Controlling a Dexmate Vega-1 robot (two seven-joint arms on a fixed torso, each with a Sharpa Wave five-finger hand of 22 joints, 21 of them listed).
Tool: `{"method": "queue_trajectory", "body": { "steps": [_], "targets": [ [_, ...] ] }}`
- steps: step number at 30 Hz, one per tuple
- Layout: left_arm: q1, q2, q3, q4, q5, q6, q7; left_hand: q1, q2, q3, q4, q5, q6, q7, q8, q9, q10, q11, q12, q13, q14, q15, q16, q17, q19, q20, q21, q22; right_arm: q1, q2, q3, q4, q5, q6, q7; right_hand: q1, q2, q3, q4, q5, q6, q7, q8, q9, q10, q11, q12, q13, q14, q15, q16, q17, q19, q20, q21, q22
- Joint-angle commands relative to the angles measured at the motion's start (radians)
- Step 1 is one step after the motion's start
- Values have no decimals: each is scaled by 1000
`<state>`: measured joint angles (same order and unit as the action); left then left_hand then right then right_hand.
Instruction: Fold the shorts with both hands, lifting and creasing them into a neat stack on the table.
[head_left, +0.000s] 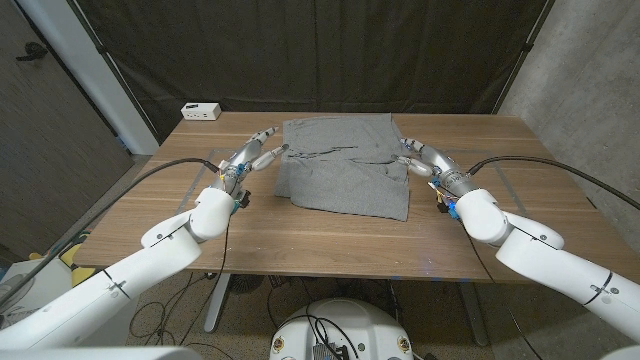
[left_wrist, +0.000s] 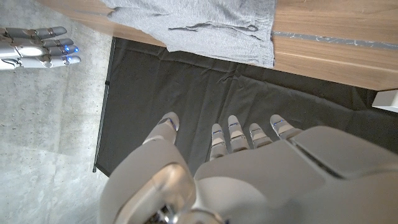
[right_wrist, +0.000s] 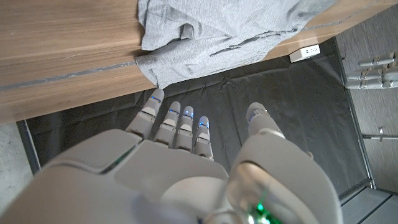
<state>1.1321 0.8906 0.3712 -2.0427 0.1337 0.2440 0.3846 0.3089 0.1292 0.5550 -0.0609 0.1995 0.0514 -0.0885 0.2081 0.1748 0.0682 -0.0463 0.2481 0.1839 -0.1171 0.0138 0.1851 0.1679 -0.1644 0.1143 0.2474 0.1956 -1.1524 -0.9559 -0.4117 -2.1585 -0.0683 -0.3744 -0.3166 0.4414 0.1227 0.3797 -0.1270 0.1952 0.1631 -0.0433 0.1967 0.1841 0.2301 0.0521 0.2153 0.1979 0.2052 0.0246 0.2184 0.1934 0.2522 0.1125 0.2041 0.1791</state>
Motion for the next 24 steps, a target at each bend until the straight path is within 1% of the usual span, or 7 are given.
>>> {"method": "queue_trajectory", "body": {
  "steps": [1,3,4,11,13,17,24],
  "targets": [
    [61,45,-26,-72,47,65,3,15,7,4,-14,-3,29,0,6,3,24,-1,5,4,1,-7,-2,1,0,-2,-2,2,-25,-26,-41,-116,-113,-156,1,14,6,3,-5,-7,14,1,7,1,14,-1,6,2,11,-10,8,3,14,-2,8,2],
    [71,55,-31,-87,57,82,1,21,14,7,-19,-4,46,5,8,3,42,0,9,4,5,-6,-1,1,1,1,-2,3,-35,-32,-37,-126,-110,-151,5,16,7,4,-6,-7,13,1,7,1,15,-1,6,3,13,-14,9,3,15,-3,8,2],
    [76,61,-32,-98,64,98,-2,22,15,8,-19,-4,47,5,8,3,43,-1,9,4,7,-7,-1,1,2,1,-2,3,-28,-34,-52,-143,-134,-188,11,17,8,5,-7,-7,15,0,7,1,17,-4,6,3,14,-15,9,3,15,-3,8,2],
    [106,95,-41,-149,103,181,-16,32,22,13,-27,-6,57,1,7,3,45,-4,6,4,5,-7,-2,1,-7,5,-6,3,-36,-40,-95,-190,-207,-269,12,35,19,13,-15,-7,15,-1,5,2,23,-11,5,3,23,-28,12,3,22,-8,10,2],
    [114,107,-48,-154,100,182,-27,37,21,14,-32,-7,59,-3,6,4,41,-8,3,4,1,-8,-4,1,-9,2,-7,3,-30,-40,-112,-205,-231,-304,23,38,15,13,-19,-7,18,-2,6,2,26,-10,6,3,27,-32,12,2,23,-6,10,2],
    [130,128,-64,-164,96,187,-41,48,8,14,-50,-10,60,-9,4,4,36,-9,-3,5,-5,-11,-5,2,-16,3,-11,2,-27,-44,-132,-221,-257,-334,39,31,-24,-9,-23,-9,53,5,15,2,50,-15,10,4,56,-42,20,3,33,4,11,2],
    [134,147,-50,-192,139,249,-50,67,-6,15,-74,-13,67,-16,4,5,40,-17,-5,6,-1,-13,-3,2,-10,8,-11,1,-15,-45,-189,-237,-345,-399,52,57,-31,-9,-35,-2,93,6,24,2,77,-14,15,4,67,-57,20,1,47,6,14,2]
  ]
}}
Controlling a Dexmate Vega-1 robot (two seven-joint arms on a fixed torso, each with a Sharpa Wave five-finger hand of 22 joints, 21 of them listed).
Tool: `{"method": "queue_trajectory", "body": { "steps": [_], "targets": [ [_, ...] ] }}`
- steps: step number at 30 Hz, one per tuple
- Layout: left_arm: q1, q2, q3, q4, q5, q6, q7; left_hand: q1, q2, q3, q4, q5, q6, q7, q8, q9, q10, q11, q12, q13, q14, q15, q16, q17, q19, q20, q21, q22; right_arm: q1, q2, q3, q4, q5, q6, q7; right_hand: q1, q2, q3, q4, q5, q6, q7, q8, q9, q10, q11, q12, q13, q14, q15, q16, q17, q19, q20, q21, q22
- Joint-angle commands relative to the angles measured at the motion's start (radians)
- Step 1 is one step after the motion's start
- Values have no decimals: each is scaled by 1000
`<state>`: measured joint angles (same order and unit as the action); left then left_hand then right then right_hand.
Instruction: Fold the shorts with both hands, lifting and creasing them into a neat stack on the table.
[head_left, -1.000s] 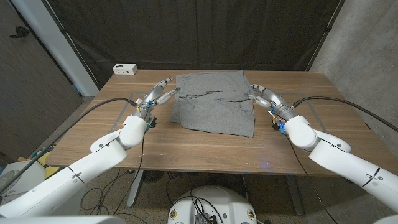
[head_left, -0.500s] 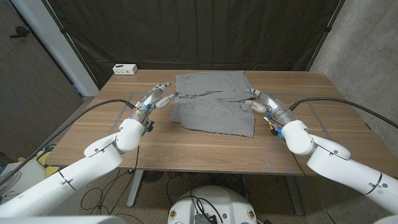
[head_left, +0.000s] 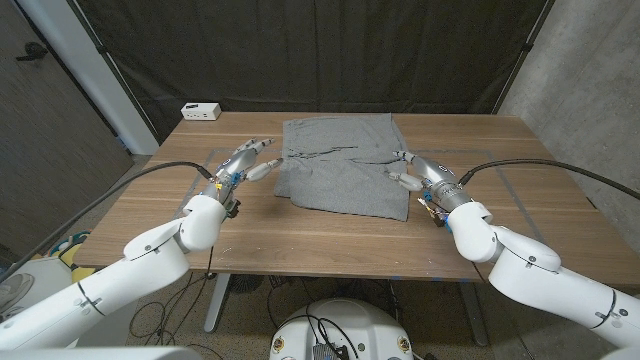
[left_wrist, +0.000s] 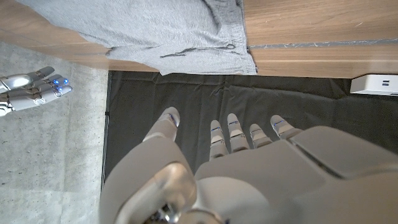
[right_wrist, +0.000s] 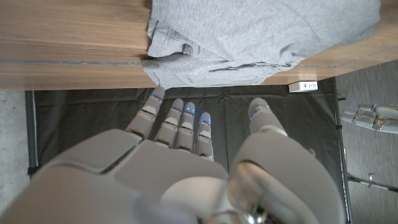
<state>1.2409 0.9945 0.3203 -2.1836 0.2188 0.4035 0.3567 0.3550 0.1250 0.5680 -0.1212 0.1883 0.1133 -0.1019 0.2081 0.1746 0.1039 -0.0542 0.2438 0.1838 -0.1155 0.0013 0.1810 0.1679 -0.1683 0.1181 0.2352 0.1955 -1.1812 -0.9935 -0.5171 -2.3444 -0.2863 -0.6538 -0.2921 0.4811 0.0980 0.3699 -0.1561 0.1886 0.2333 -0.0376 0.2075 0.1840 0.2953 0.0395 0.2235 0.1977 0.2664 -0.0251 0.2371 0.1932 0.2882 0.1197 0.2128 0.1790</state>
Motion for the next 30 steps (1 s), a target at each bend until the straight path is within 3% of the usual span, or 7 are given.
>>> {"method": "queue_trajectory", "body": {
  "steps": [1,8,11,22,30],
  "targets": [
    [25,43,1,-52,55,91,-22,22,-3,2,-15,-2,3,-3,4,5,4,-9,-1,6,-3,0,1,2,-6,5,1,1,14,-7,-84,-51,-130,-122,29,22,-7,2,-8,6,27,0,14,3,13,-2,6,4,4,-9,-1,1,12,-2,5,2],
    [-2,48,50,-75,131,178,-35,71,-23,7,-53,-2,26,-23,10,6,31,-30,1,7,23,1,8,2,33,18,12,0,14,5,-120,-47,-196,-150,27,53,-20,6,-21,13,54,-3,20,3,24,-9,6,4,3,-13,-6,-2,21,-5,6,1],
    [-13,48,62,-76,142,197,-48,93,-41,4,-62,-1,37,-24,12,6,48,-13,3,7,37,0,11,3,52,19,16,-1,5,13,-115,-40,-194,-139,19,71,-36,4,-24,18,82,-7,26,2,41,-13,9,4,5,-16,-9,-3,29,-6,7,1],
    [-89,42,160,-87,258,317,-102,158,-99,-9,-65,4,68,-29,17,6,104,-30,12,8,88,-3,18,3,97,18,25,-3,23,29,-166,-24,-294,-197,52,137,-68,5,-29,36,132,-10,32,3,81,-31,12,4,27,-34,-10,-5,58,-12,11,1],
    [-152,36,232,-82,341,387,-167,269,-152,-20,-63,20,175,-39,44,7,198,-67,25,9,131,-22,18,3,140,19,26,-5,28,46,-185,-12,-329,-224,75,207,-94,10,-30,55,167,-19,35,3,118,-49,17,5,46,-52,-10,-6,77,-17,12,1]
  ]
}}
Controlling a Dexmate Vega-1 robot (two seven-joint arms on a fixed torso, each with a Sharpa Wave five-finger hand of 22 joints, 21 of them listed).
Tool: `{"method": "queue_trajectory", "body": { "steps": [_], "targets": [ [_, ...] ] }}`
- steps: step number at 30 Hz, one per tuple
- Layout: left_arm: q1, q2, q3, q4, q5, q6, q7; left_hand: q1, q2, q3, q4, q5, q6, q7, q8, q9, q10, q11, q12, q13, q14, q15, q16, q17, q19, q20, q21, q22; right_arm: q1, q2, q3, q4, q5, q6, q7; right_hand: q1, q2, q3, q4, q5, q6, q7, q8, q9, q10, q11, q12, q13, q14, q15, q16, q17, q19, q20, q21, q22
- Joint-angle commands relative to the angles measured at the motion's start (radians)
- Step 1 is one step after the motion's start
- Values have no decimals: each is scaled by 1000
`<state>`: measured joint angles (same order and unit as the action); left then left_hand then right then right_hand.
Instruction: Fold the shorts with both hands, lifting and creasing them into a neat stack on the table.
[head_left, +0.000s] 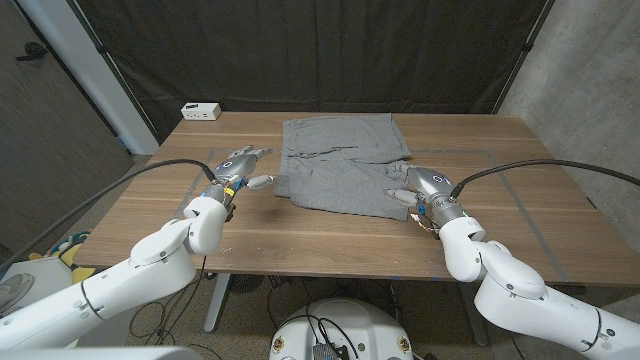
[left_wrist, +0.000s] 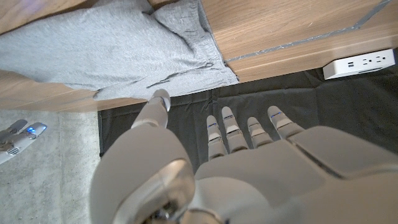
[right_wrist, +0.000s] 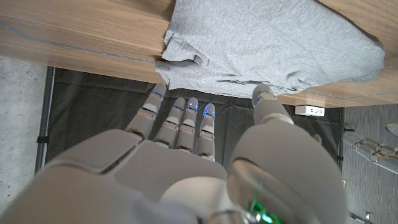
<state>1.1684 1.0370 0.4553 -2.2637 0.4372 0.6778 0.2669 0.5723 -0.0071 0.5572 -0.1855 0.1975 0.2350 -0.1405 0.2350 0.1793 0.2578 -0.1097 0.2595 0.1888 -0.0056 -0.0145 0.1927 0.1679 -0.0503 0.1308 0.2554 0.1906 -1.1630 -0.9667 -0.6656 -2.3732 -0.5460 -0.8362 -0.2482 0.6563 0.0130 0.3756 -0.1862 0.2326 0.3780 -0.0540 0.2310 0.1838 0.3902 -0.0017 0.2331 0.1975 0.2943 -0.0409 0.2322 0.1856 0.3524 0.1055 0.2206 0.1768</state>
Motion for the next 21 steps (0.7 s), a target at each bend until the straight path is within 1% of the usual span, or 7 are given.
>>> {"method": "queue_trajectory", "body": {
  "steps": [1,5,7,11,15,18,21],
  "targets": [
    [-89,-7,109,-1,139,122,-86,60,-23,-11,2,12,64,-1,19,3,47,-13,8,4,29,-6,8,3,27,6,7,0,12,21,-41,18,-77,-45,35,42,-14,4,0,14,27,-3,11,3,30,-8,8,5,22,-39,-4,2,17,-6,5,4],
    [-123,-9,149,5,191,149,-130,94,-39,-18,3,16,93,-9,24,3,70,-28,9,5,46,-10,10,3,41,11,8,1,21,26,-61,22,-112,-71,55,74,-28,1,4,24,53,-11,14,4,51,-27,10,6,32,-49,-4,3,25,-10,4,4],
    [-137,-14,168,10,219,163,-147,103,-43,-20,3,17,99,-9,24,3,73,-27,9,5,55,-7,12,3,47,15,9,1,20,25,-63,24,-121,-72,59,89,-30,1,4,28,59,-17,14,4,55,-31,9,6,38,-54,-3,3,29,-13,5,4],
    [-163,-20,201,18,273,185,-188,137,-58,-27,4,23,110,-15,22,4,94,-31,10,6,75,-11,15,4,65,17,12,1,30,30,-84,28,-152,-96,92,150,-38,8,1,44,76,-30,12,4,69,-50,6,7,47,-72,-3,4,39,-23,5,5],
    [-187,-28,237,26,346,213,-233,176,-72,-40,10,30,131,-20,18,5,117,-36,9,7,105,-17,17,5,101,18,21,3,31,32,-89,32,-160,-102,110,173,-43,6,4,50,95,-42,16,4,80,-55,7,8,53,-82,-1,6,40,-28,3,5],
    [-195,-35,253,30,390,226,-258,188,-78,-47,13,33,131,-17,14,5,125,-33,9,8,121,-20,20,6,104,23,22,4,26,33,-86,33,-156,-98,116,185,-56,-8,14,55,121,-49,19,5,102,-56,11,10,73,-96,9,12,43,-34,2,5],
    [-199,-45,264,40,430,231,-274,196,-83,-53,15,35,134,-18,11,6,133,-34,10,9,130,-23,21,6,106,25,21,5,22,35,-93,40,-173,-99,112,189,-58,-19,24,60,142,-49,22,5,122,-60,15,12,99,-111,23,20,51,-38,3,6]
  ]
}}
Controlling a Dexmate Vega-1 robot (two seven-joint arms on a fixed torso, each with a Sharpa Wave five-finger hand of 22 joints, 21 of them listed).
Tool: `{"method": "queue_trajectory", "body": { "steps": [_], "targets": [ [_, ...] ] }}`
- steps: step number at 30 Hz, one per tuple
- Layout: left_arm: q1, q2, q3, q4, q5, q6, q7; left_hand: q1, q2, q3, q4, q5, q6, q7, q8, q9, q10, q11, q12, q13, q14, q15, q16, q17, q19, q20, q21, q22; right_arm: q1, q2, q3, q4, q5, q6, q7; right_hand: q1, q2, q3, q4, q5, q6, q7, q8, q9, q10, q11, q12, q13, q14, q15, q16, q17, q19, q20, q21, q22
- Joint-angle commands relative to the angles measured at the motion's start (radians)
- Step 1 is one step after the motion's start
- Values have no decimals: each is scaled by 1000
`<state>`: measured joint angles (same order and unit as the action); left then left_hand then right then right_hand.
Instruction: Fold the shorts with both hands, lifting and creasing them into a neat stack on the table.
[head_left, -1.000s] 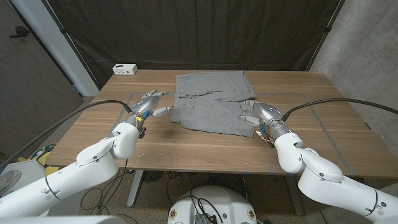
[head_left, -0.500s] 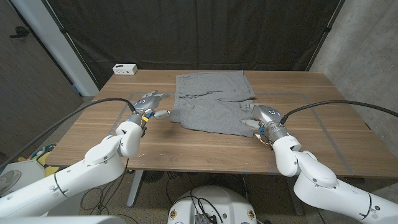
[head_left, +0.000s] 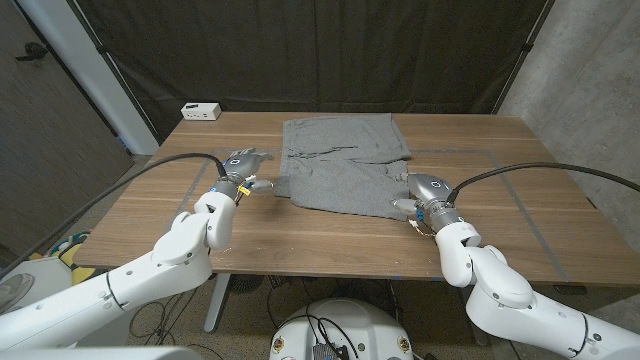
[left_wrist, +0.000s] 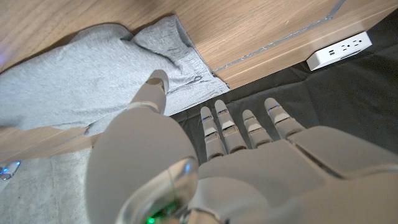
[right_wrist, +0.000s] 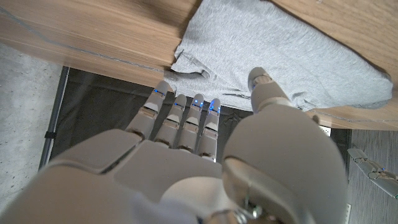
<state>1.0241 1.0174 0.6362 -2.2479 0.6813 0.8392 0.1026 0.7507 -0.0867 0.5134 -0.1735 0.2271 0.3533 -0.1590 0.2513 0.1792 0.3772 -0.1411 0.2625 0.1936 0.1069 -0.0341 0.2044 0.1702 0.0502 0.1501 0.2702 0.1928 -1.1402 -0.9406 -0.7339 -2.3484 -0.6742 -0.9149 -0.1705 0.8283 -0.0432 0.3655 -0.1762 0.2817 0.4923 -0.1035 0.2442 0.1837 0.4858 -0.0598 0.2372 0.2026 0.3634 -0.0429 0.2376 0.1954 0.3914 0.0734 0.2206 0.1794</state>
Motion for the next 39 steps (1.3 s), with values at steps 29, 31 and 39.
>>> {"method": "queue_trajectory", "body": {
  "steps": [29,31,39],
  "targets": [
    [-61,-127,62,157,283,-18,-203,86,-34,-78,20,35,94,-55,-18,9,65,-27,-1,8,78,-37,7,6,56,1,18,9,36,41,-77,49,-97,-36,147,85,7,-60,25,31,90,-32,-4,7,111,-46,42,34,66,-155,58,53,23,-36,1,7],
    [-64,-130,63,168,279,-29,-198,90,-35,-84,22,39,100,-54,-19,10,75,-34,1,8,84,-38,7,6,60,0,20,9,39,47,-83,55,-106,-42,151,88,7,-65,26,31,90,-32,-7,7,111,-46,42,35,66,-158,60,56,22,-36,1,7],
    [-85,-147,84,206,307,-45,-186,112,-29,-98,25,52,125,-60,-21,10,96,-52,0,8,100,-52,7,6,71,-1,22,10,40,68,-96,82,-132,-36,134,111,15,-76,26,35,106,-43,-8,8,117,-65,44,41,72,-170,69,65,20,-49,0,8]
  ]
}}
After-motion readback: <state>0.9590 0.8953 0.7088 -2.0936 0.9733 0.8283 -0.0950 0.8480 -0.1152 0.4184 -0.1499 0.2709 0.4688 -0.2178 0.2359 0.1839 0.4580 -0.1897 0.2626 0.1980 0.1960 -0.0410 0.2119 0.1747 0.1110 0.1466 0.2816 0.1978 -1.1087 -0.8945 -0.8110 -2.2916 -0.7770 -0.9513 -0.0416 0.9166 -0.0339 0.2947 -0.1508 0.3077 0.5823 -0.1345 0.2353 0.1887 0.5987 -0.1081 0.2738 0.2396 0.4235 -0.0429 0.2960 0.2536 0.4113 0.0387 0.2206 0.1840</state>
